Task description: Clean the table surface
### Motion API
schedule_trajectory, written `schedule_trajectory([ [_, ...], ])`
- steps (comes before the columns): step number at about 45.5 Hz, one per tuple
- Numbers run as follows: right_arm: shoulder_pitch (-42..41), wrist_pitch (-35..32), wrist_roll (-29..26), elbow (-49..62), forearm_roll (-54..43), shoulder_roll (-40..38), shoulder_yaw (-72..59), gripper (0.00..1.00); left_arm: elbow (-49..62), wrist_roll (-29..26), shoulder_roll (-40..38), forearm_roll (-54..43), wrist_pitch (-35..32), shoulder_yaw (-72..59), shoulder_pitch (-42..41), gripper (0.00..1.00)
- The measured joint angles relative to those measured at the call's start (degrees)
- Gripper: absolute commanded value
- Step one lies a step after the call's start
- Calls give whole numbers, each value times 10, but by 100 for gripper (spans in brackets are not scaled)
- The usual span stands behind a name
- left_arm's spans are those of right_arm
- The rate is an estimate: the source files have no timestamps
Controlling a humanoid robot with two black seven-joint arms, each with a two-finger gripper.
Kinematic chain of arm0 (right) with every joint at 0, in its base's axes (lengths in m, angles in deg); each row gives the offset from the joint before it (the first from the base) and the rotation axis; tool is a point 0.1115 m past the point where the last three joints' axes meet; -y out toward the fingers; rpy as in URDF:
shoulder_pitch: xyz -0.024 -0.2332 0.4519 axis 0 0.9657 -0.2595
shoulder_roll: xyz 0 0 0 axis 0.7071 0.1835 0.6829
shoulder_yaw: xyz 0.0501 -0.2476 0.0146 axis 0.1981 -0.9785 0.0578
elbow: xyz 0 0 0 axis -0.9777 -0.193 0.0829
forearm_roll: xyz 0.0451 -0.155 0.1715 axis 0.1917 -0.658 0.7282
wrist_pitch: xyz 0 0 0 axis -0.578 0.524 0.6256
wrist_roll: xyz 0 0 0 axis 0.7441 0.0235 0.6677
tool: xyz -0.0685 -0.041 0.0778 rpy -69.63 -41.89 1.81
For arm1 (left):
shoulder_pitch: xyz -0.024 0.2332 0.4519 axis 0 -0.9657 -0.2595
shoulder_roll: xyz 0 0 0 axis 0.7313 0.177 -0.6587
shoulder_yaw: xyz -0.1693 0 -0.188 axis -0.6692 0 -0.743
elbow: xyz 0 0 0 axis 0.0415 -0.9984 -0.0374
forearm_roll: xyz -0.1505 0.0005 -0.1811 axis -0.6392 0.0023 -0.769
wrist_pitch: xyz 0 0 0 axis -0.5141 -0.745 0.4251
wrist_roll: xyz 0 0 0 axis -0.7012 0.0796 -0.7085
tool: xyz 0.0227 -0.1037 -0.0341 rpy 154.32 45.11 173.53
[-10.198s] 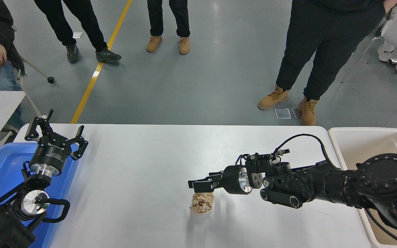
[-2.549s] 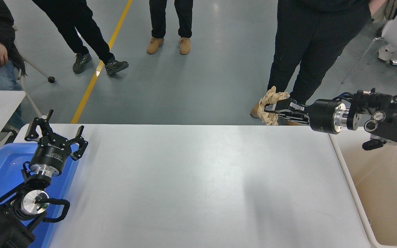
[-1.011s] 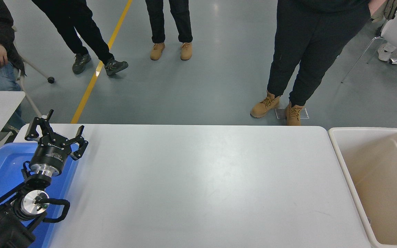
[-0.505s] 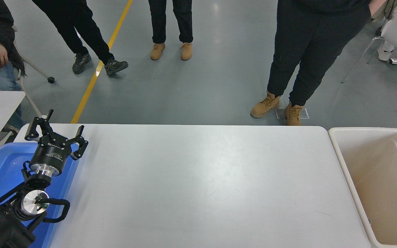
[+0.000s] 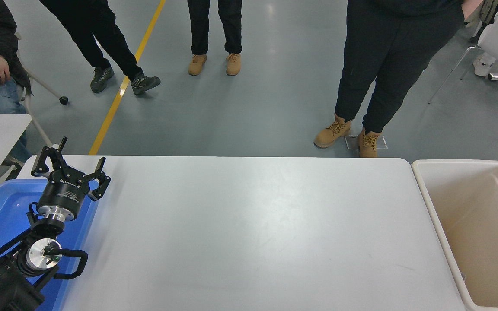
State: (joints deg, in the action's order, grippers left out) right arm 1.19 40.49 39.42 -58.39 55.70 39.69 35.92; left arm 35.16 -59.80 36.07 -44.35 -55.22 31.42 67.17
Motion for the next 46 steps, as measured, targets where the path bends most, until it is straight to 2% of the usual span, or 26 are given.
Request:
schedule_trajectory([
  [17, 12, 1, -5, 56, -23, 69, -1, 0, 0, 0, 0, 0, 0, 0, 0, 99],
  [39, 32, 2, -7, 73, -30, 94, 0, 0, 0, 0, 0, 0, 0, 0, 0, 99],
  [41, 33, 2, -7, 73, -30, 94, 0, 5, 0, 0, 0, 0, 0, 0, 0, 99],
  [46, 34, 5, -8, 74, -30, 95, 0, 26, 0, 0, 0, 0, 0, 0, 0, 99],
])
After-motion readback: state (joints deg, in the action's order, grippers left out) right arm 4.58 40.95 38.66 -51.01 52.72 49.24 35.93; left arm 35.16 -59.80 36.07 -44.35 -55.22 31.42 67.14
